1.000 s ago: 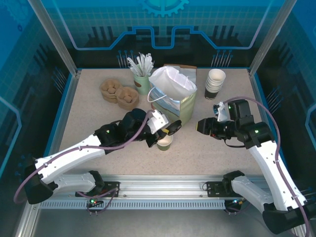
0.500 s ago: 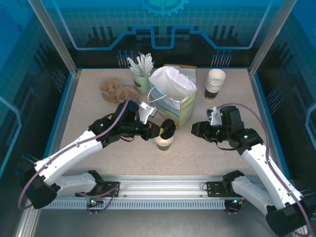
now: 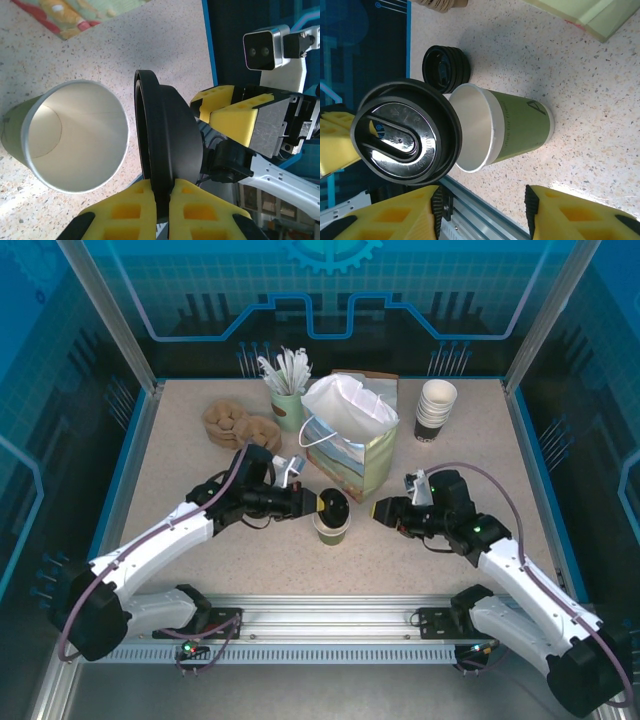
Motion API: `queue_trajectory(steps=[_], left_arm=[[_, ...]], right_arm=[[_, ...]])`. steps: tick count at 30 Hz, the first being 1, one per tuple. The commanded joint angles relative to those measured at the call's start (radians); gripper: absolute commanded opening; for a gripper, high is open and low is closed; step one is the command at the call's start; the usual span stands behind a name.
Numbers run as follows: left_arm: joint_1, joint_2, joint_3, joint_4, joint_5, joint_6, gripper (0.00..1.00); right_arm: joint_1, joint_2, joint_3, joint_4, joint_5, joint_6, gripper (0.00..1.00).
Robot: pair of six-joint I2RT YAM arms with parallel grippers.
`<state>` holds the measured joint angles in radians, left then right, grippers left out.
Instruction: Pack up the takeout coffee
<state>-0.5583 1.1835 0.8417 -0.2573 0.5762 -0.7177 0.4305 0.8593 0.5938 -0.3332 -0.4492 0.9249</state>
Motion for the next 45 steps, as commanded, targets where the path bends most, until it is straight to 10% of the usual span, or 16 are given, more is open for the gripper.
queue_trajectory(steps=[1,45], left_arm=[[0.022,0.005,-0.033,0.073,0.072,-0.056,0.1],[0.084,0.149,-0.132,0.154,0.129,-0.006,0.28]], right_arm=[[0.016,0.009,-0.013,0.09,-0.006,0.027,0.5],[0.12,0.251,0.022,0.215,0.001,0.022,0.57]])
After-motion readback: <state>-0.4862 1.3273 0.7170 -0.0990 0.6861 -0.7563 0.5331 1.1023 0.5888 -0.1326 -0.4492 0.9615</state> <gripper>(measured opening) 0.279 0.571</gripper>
